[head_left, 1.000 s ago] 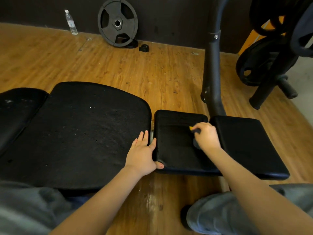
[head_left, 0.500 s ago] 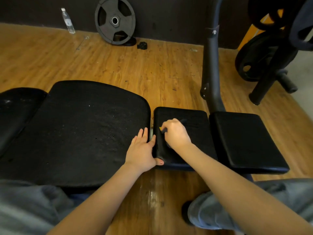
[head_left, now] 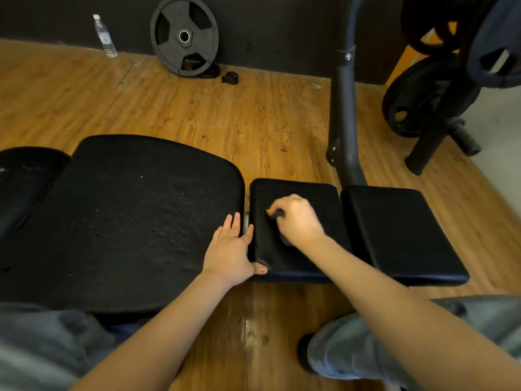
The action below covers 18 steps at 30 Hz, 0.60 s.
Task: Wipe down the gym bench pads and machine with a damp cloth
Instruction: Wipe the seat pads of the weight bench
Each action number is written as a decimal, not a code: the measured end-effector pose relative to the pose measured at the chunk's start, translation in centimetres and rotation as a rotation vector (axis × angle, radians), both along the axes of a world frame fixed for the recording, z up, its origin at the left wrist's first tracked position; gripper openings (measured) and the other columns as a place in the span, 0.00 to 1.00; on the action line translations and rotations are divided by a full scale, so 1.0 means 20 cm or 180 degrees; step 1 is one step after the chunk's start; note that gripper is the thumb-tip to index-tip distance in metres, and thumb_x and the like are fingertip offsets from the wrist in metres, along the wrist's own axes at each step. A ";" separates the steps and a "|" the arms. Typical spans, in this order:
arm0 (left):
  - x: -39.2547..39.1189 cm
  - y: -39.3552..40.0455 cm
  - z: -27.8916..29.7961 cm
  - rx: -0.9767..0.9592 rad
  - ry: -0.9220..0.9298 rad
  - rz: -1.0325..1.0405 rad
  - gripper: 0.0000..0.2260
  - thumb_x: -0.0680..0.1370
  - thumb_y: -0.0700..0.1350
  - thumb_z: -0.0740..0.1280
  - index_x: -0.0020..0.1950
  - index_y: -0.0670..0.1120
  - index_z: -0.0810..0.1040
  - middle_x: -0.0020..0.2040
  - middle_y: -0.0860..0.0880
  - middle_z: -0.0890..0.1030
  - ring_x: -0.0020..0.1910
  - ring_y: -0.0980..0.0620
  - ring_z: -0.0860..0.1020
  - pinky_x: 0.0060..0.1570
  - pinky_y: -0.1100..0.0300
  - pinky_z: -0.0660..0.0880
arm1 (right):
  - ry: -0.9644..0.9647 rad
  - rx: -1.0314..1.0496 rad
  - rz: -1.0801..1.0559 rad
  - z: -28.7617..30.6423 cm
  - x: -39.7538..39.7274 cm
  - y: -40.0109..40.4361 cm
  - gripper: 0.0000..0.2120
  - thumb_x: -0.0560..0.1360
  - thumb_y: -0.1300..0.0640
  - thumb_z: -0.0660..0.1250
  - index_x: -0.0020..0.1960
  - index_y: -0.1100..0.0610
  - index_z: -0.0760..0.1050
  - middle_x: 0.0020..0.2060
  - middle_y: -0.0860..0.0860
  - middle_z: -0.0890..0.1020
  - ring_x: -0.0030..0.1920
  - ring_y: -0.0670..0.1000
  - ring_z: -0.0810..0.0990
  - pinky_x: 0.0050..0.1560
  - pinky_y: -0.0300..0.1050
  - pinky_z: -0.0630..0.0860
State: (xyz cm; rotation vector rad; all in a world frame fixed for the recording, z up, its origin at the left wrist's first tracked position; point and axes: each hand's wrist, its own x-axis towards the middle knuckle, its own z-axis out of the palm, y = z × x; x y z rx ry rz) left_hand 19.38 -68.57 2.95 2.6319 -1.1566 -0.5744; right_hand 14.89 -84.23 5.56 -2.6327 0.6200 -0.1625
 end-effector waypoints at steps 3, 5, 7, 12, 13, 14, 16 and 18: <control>0.00 0.00 0.00 0.0017 -0.0014 0.0018 0.44 0.72 0.63 0.68 0.78 0.49 0.47 0.78 0.43 0.40 0.76 0.46 0.39 0.74 0.51 0.42 | -0.0005 -0.0066 0.0549 -0.06 0.01 0.14 0.10 0.75 0.67 0.62 0.51 0.59 0.79 0.49 0.54 0.78 0.53 0.52 0.75 0.56 0.44 0.73; 0.00 -0.01 0.00 0.0047 -0.0010 0.0016 0.44 0.72 0.63 0.67 0.78 0.49 0.48 0.78 0.43 0.40 0.76 0.46 0.39 0.74 0.51 0.42 | -0.0047 -0.0120 0.0387 -0.09 -0.06 0.09 0.10 0.73 0.69 0.61 0.49 0.61 0.79 0.47 0.55 0.80 0.54 0.53 0.74 0.56 0.46 0.72; 0.01 -0.01 0.00 0.0066 0.0016 -0.0003 0.44 0.72 0.64 0.67 0.78 0.48 0.48 0.78 0.43 0.40 0.76 0.46 0.38 0.74 0.51 0.42 | -0.0068 -0.0204 -0.0023 -0.09 -0.18 -0.03 0.10 0.72 0.70 0.62 0.47 0.61 0.80 0.46 0.56 0.80 0.53 0.55 0.75 0.55 0.46 0.72; 0.01 -0.01 -0.01 0.0070 -0.0009 -0.0003 0.44 0.72 0.64 0.67 0.79 0.48 0.48 0.78 0.43 0.40 0.76 0.45 0.38 0.74 0.50 0.42 | 0.0097 -0.0162 -0.0944 -0.03 -0.47 -0.31 0.08 0.76 0.68 0.62 0.47 0.61 0.79 0.50 0.59 0.77 0.50 0.59 0.77 0.52 0.46 0.70; 0.01 -0.01 -0.01 0.0063 -0.0006 -0.0006 0.44 0.73 0.63 0.67 0.79 0.48 0.48 0.78 0.43 0.40 0.76 0.45 0.38 0.74 0.50 0.42 | 0.0130 -0.0139 -0.1000 -0.03 -0.47 -0.32 0.08 0.76 0.67 0.61 0.47 0.61 0.79 0.51 0.59 0.76 0.50 0.59 0.77 0.51 0.46 0.70; 0.01 -0.01 -0.01 0.0053 -0.0004 -0.0006 0.43 0.73 0.63 0.67 0.79 0.48 0.48 0.78 0.43 0.40 0.76 0.45 0.38 0.74 0.50 0.42 | 0.0155 -0.0096 -0.1026 -0.03 -0.46 -0.32 0.09 0.76 0.67 0.61 0.47 0.61 0.79 0.52 0.59 0.76 0.50 0.59 0.77 0.51 0.45 0.70; 0.00 -0.01 0.00 0.0037 -0.0013 0.0005 0.43 0.73 0.63 0.67 0.79 0.48 0.48 0.78 0.44 0.40 0.76 0.46 0.38 0.74 0.51 0.42 | 0.0059 0.0021 -0.0964 -0.04 -0.39 -0.25 0.09 0.75 0.67 0.62 0.48 0.60 0.80 0.53 0.58 0.76 0.48 0.58 0.77 0.51 0.42 0.70; 0.00 0.00 0.00 0.0023 -0.0016 0.0001 0.43 0.72 0.63 0.67 0.79 0.48 0.48 0.78 0.43 0.40 0.76 0.46 0.38 0.74 0.51 0.42 | -0.0146 0.0104 -0.0714 -0.04 -0.27 -0.12 0.10 0.74 0.68 0.64 0.49 0.58 0.80 0.52 0.57 0.76 0.47 0.54 0.78 0.51 0.38 0.69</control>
